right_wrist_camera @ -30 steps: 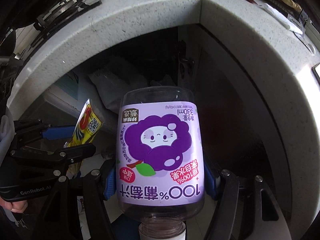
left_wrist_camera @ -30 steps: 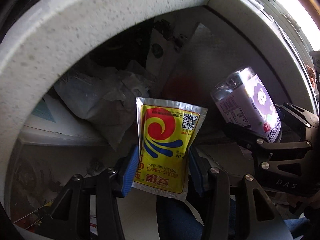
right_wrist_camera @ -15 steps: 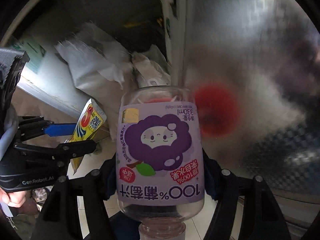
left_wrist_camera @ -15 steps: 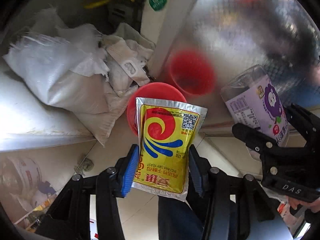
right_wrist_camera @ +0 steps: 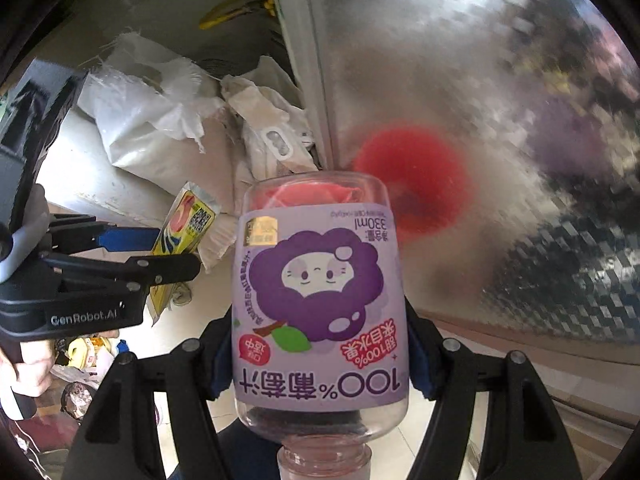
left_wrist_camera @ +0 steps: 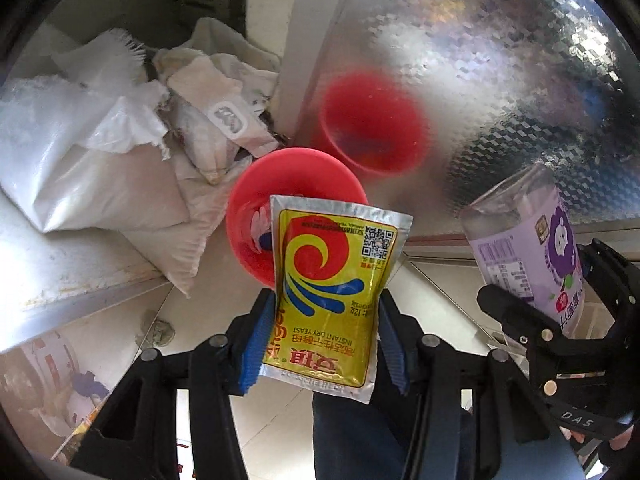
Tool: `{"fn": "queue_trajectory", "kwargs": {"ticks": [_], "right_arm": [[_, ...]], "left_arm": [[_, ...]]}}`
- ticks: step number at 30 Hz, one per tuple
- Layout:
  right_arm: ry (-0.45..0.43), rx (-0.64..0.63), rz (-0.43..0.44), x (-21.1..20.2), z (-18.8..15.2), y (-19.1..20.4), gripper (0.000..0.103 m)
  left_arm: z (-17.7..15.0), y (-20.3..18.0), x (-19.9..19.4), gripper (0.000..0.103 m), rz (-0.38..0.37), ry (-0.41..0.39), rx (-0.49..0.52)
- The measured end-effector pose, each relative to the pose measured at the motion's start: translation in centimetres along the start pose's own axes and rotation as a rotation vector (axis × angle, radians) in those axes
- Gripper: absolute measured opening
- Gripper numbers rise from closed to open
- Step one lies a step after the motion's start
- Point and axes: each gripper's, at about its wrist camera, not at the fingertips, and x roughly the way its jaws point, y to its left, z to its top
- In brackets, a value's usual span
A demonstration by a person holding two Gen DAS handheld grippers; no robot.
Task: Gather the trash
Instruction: 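Open the left gripper over the red bin while the right gripper releases the juice bottle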
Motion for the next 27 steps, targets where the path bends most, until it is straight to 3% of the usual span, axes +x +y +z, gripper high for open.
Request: {"fn": "queue_trajectory", "kwargs": {"ticks": [8, 16, 22, 25, 27], "right_arm": [[-0.001, 0.021, -0.011, 0.6, 0.6, -0.8, 0.066], [0.019, 0.014, 0.008, 0.5, 0.1, -0.7, 0.066], [0.028, -0.047, 0.019, 0.8, 0.5, 0.9, 0.066], [0.031, -0.086, 0.025, 1.1, 0.8, 1.8, 0.066], [0.034, -0.112, 0.031, 1.3, 1.0, 2.3, 0.066]], "left_arm": [[1.2, -0.8, 1.0, 0.051, 0.010, 0.024, 0.044], [0.8, 0.1, 0.4, 0.051, 0.021, -0.013, 0.027], [-0.7, 1.5, -0.1, 0.064, 0.036, -0.035, -0.023], [-1.5, 2.2, -0.5, 0.075, 0.055, -0.044, -0.043], [-1.9, 2.9, -0.6, 0.075, 0.065, -0.050, -0.062]]}}
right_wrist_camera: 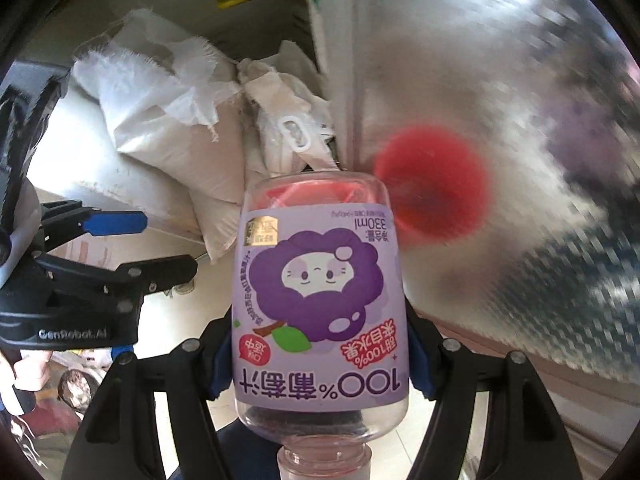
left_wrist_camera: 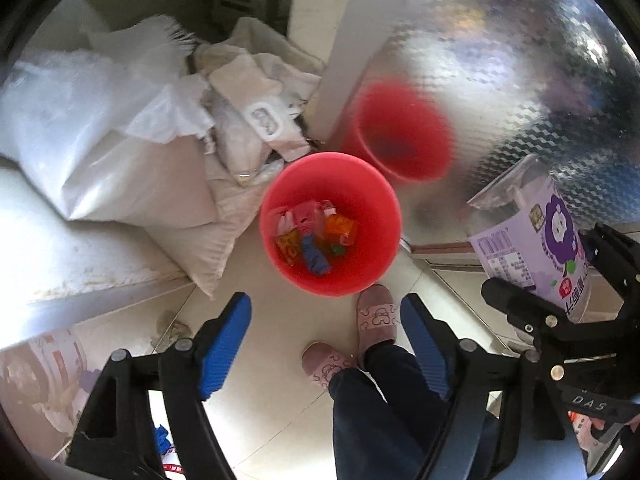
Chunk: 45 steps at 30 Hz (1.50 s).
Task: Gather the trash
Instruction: 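Open the left gripper over the red bin while the right gripper releases the juice bottle, then raise both tools back up to the counter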
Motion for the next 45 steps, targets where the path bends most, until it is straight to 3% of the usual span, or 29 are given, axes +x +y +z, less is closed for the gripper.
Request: {"fn": "queue_trajectory", "kwargs": {"ticks": [13, 26, 28, 29, 31, 40, 45], "right_arm": [[-0.003, -0.153, 0.007, 1.8, 1.8, 2.5, 0.066], [0.015, -0.157, -0.004, 2.3, 2.3, 3.4, 0.066], [0.005, -0.154, -0.012, 1.9, 2.2, 3.5, 0.069], [-0.001, -0.154, -0.015, 1.7, 2.2, 3.6, 0.078], [-0.018, -0.158, -0.028, 1.1, 2.2, 3.7, 0.084], [-0.052, -0.152, -0.052, -1.5, 1.5, 3.7, 0.091], [-0.070, -0.145, -0.051, -4.9, 0.8, 4.0, 0.091]], "left_arm": [[-1.7, 3.7, 0.5, 0.083, 0.056, -0.035, -0.097], [-2.0, 4.5, 0.9, 0.084, 0.065, -0.037, -0.110], [-2.1, 4.5, 0.6, 0.084, 0.058, -0.037, -0.112], [-2.2, 4.5, 0.4, 0.084, 0.054, -0.039, -0.110], [-2.2, 4.4, -0.1, 0.084, 0.058, -0.047, -0.103], [-3.0, 3.1, -3.2, 0.084, 0.066, -0.075, -0.090], [-3.8, 2.0, -7.2, 0.084, 0.080, -0.095, -0.083]]}}
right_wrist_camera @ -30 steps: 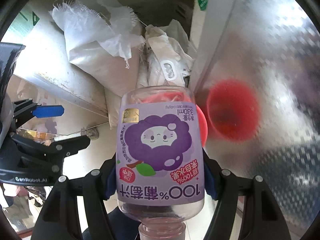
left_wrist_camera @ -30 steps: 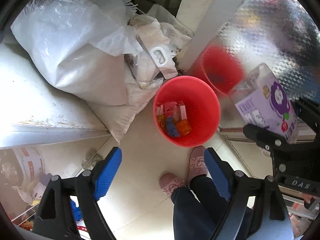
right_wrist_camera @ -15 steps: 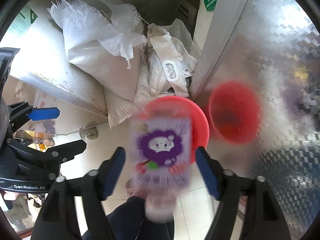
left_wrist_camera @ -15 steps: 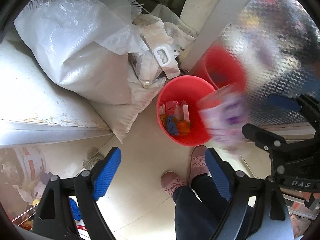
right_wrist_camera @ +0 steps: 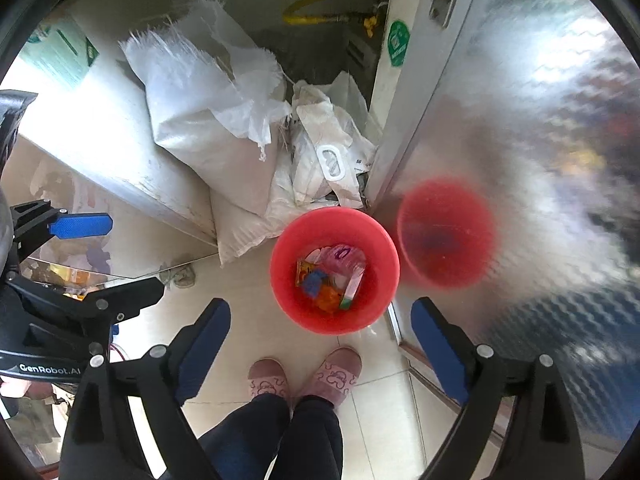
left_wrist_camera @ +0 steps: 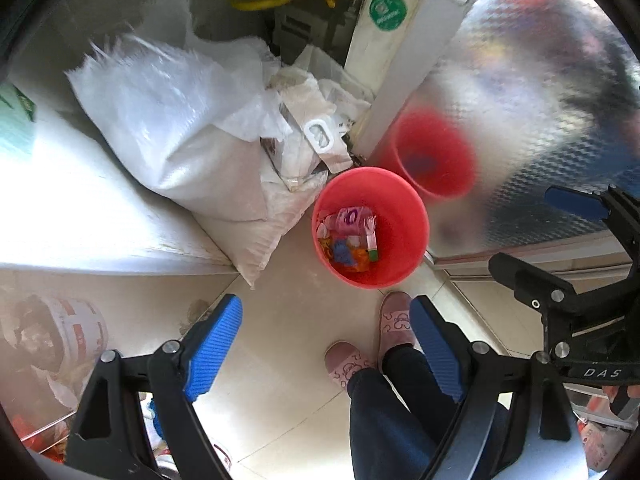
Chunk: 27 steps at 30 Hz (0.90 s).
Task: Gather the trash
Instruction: 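Raise both tools back up to the counter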
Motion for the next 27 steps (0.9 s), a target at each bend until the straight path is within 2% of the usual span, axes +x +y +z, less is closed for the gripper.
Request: {"fn": "queue_trajectory", "kwargs": {"ticks": [15, 27], "right_arm": [[-0.159, 0.028, -0.026, -16.4, 1.6, 1.0, 0.092], [-0.279, 0.081, -0.102, -25.3, 3.1, -0.6, 0.092]], "left_arm": [[1.0, -1.4, -17.5, 0.084, 0.006, -0.139, -0.020], [4.6, -4.6, -26.1, 0.084, 0.003, -0.249, 0.030]]}}
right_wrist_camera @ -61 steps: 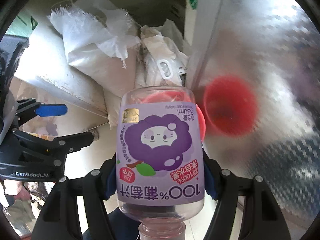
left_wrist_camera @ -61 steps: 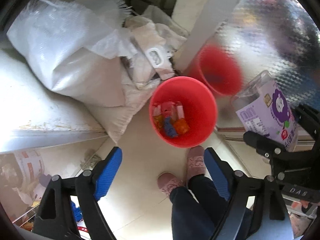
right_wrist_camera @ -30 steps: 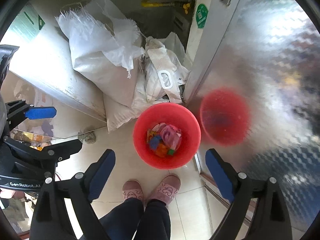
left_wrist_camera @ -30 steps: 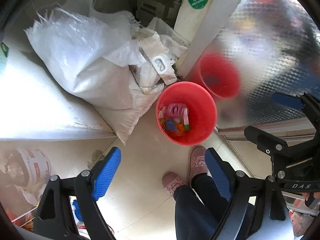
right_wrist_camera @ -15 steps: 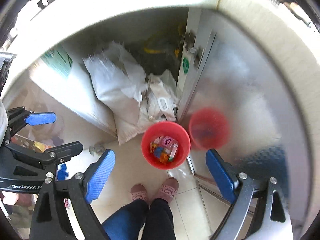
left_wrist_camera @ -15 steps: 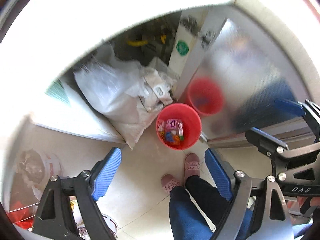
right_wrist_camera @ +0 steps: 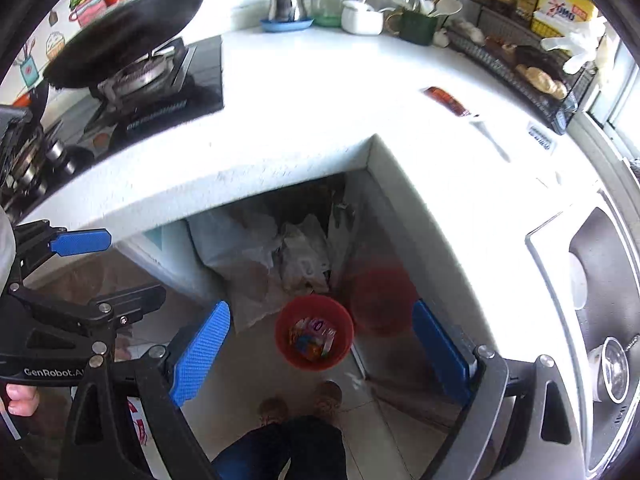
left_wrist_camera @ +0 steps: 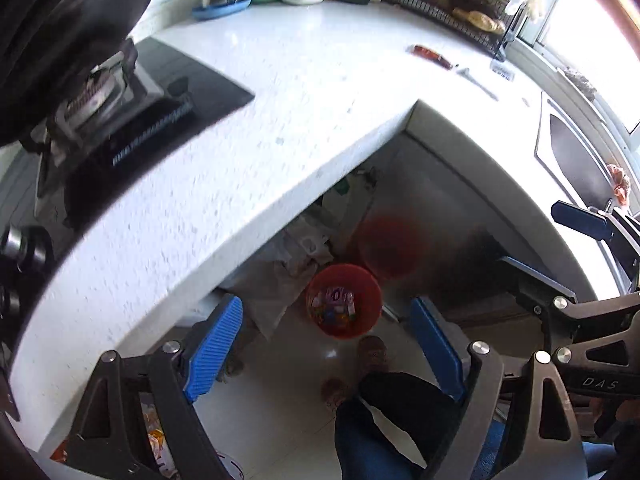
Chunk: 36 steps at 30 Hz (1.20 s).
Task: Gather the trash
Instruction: 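Raise both tools back up to the counter, then grasp the brown sauce sachet with the right gripper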
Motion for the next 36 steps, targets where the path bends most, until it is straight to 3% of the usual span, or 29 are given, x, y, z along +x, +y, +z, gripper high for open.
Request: {"fn": "queue_trajectory", "kwargs": {"ticks": [5, 10, 16, 27, 36], "right_arm": [[-0.045, 0.035, -0.046, -2.4, 1.8, -2.2, 0.092], [-0.053, 0.091, -0.024, -3.1, 3.7, -4.9, 0.092], [-0.076, 0.114, -0.042, -3.5, 7.0, -8.4, 0.092], [-0.025, 0.098, -0.005, 2.8, 15.4, -14.8, 0.092], [0.067, -0.010, 0.061, 8.9, 19.5, -16.1, 0.092]], "left_arm": [[3.6, -1.8, -2.1, 0.084, -0.028, -0.042, 0.044], [8.3, -4.2, -3.5, 0.084, -0.031, -0.096, 0.119], [13.9, -6.0, -2.6, 0.084, -0.048, -0.105, 0.162], [24.6, -6.3, 4.1, 0.084, -0.052, -0.036, 0.104], [28.2, -4.3, 9.4, 0.084, -0.022, 0.058, 0.019]]}}
